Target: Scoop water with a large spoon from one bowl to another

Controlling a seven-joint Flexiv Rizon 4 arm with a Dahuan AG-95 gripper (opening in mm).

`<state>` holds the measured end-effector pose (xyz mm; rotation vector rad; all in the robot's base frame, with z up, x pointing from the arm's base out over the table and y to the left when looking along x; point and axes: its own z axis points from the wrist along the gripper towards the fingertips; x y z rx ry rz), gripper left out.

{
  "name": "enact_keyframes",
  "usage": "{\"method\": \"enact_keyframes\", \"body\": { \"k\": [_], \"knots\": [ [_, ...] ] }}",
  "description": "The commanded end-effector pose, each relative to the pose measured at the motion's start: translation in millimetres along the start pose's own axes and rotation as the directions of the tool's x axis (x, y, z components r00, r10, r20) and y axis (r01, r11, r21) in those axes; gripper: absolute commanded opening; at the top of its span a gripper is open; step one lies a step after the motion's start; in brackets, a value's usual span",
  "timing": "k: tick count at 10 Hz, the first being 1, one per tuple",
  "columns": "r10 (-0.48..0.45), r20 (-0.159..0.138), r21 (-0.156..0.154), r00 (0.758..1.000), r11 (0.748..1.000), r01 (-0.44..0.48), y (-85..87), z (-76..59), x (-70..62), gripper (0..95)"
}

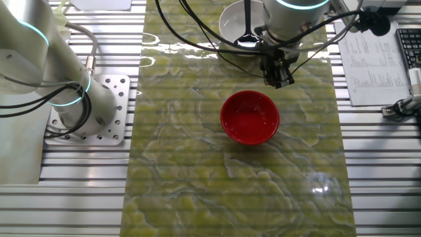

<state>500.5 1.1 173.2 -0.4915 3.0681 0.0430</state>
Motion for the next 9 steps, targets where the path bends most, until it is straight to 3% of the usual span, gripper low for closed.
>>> {"method": "enact_keyframes", "body": {
  "k": [1,9],
  "knots": [
    [-0.002,0.001,0.002,1.000,1.000,0.002,-0.4,0.4,0.0,0.0],
    [0.030,0.002,0.004,1.000,1.000,-0.030,4.2,2.6,-3.0,0.0]
  ]
}}
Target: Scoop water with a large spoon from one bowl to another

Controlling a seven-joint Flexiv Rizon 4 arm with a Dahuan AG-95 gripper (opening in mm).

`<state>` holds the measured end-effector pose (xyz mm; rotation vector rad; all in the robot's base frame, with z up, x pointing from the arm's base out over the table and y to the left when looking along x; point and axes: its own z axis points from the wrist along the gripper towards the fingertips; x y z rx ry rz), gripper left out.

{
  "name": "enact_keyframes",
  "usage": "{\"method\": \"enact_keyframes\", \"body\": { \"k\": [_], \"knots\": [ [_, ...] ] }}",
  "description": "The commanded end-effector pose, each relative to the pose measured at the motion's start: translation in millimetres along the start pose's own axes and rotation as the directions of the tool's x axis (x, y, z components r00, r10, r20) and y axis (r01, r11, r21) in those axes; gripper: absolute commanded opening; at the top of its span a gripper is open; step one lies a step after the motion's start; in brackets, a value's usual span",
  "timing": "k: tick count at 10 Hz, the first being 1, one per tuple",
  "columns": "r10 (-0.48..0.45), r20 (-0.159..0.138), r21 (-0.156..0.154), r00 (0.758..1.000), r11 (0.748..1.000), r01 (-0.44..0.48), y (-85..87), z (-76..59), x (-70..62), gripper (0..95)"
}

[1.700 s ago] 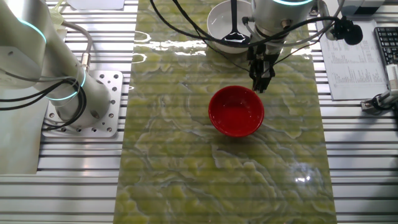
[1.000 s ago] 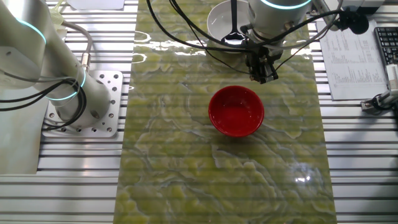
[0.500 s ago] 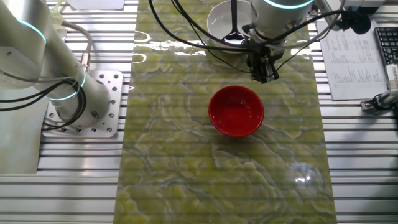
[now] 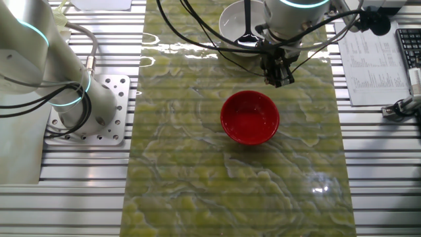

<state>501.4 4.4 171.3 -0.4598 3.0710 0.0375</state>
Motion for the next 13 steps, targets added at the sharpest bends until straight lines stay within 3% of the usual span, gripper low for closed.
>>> {"method": "enact_keyframes", "body": {
  "k": [1,10,13],
  "knots": [
    [0.017,0.001,-0.001,1.000,1.000,-0.017,3.8,1.1,-3.5,0.0],
    [0.001,0.000,-0.003,1.000,1.000,-0.001,36.1,0.3,-17.0,0.0],
    [0.007,-0.004,0.004,1.000,1.000,-0.007,51.6,3.0,-30.6,0.0]
  ]
}}
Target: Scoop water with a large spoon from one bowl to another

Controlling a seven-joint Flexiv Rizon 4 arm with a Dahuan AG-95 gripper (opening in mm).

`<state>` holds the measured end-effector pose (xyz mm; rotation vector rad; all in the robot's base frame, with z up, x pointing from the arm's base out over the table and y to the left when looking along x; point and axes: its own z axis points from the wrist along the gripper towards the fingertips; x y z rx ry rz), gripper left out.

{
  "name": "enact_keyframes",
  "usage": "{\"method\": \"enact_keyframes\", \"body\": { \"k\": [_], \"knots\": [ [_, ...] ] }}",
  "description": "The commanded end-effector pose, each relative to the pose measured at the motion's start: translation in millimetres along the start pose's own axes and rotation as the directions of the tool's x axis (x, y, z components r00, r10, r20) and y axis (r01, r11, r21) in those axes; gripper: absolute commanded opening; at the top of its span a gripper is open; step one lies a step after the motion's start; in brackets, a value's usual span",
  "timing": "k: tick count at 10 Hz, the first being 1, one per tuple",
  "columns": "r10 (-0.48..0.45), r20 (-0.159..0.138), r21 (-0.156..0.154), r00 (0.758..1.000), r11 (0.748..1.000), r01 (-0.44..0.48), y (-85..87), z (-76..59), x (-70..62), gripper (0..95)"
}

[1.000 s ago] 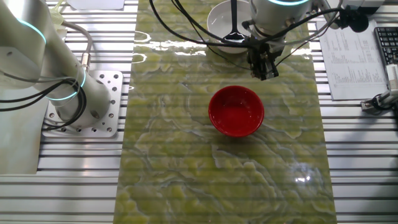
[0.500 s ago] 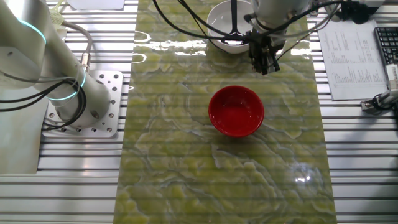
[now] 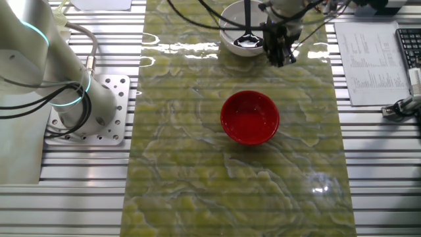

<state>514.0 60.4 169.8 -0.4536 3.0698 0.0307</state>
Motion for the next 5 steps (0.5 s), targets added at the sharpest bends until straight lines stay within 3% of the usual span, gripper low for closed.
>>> {"method": "enact_keyframes", "body": {
  "k": [1,5],
  "knots": [
    [0.003,-0.008,0.001,1.000,1.000,-0.003,6.5,-0.7,-7.2,0.0],
    [-0.005,-0.008,0.002,1.000,1.000,0.005,28.2,1.3,-22.2,0.0]
  ]
}}
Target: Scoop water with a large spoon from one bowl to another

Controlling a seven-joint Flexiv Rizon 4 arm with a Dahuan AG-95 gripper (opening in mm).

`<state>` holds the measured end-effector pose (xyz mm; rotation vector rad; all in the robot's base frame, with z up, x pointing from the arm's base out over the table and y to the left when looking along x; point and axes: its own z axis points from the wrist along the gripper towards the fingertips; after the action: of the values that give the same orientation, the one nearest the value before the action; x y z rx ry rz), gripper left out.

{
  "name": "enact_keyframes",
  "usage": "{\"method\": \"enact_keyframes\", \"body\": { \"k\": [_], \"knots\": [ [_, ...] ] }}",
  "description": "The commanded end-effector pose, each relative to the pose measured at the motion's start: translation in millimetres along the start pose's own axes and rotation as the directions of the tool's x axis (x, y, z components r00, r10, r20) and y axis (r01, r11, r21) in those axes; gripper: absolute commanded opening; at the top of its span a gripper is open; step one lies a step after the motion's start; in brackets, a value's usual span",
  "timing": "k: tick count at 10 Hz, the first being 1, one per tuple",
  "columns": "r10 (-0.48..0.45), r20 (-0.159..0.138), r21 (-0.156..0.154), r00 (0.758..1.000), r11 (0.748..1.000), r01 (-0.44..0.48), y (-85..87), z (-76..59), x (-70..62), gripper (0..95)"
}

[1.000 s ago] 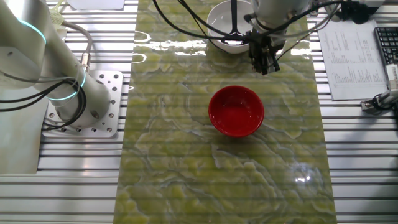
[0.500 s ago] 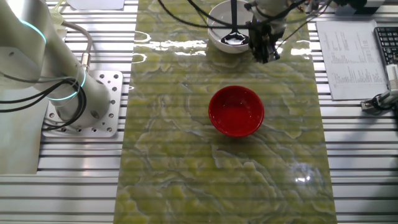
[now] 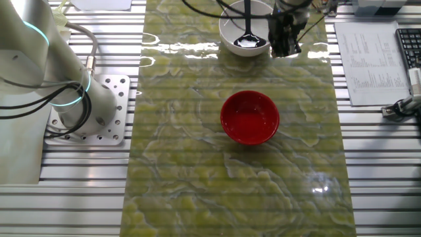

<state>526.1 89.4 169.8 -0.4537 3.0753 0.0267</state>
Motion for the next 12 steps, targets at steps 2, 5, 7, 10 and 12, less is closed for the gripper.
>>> {"method": "enact_keyframes", "body": {
  "k": [2,5,7,10,12],
  "knots": [
    [-0.034,-0.004,-0.003,0.999,0.999,0.034,13.7,1.3,-6.3,0.0],
    [-0.063,-0.013,-0.005,0.998,0.998,0.062,22.1,-2.8,-16.2,0.0],
    [-0.072,-0.008,-0.011,0.997,0.997,0.072,24.4,-4.9,-19.3,0.0],
    [-0.116,-0.014,-0.010,0.993,0.993,0.116,28.0,-6.0,-20.6,0.0],
    [-0.128,-0.012,-0.010,0.992,0.992,0.128,33.4,-4.3,-21.1,0.0]
  ]
}}
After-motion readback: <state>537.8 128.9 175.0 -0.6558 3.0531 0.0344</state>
